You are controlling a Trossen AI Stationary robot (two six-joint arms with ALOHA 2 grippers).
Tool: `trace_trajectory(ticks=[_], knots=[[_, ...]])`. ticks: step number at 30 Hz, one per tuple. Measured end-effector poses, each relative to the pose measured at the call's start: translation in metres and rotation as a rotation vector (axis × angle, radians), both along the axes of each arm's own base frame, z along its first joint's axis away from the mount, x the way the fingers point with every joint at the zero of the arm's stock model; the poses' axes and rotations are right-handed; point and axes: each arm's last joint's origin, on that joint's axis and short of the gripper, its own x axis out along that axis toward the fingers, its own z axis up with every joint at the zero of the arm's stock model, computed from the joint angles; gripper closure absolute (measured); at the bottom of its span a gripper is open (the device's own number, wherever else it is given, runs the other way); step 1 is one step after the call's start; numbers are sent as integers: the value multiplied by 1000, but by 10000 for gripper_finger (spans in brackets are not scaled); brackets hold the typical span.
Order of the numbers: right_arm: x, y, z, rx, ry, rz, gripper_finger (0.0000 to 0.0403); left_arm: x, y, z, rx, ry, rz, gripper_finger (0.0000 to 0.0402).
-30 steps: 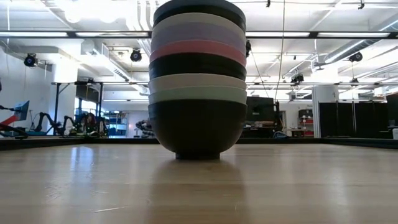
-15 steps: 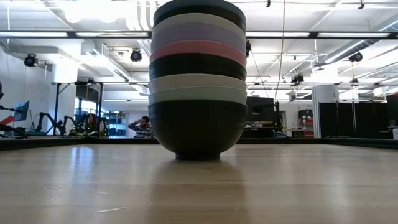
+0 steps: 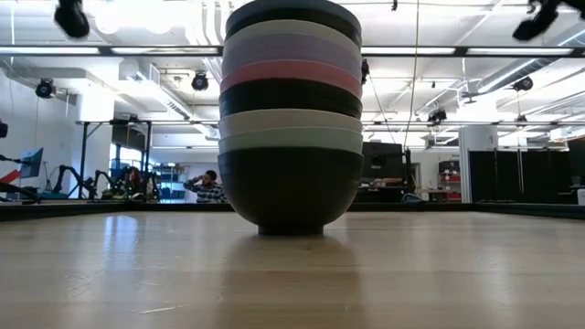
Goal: Nest bowls inside each other
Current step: Return to Home Position
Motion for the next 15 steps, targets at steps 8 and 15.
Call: trace_trajectory(ticks=[8, 15], knots=[[31, 1, -43, 152, 227, 99, 356, 39, 2, -64, -177, 80, -71, 279], [44, 3, -67, 251, 464, 228, 356, 53, -1, -122, -308, 39, -238, 279]])
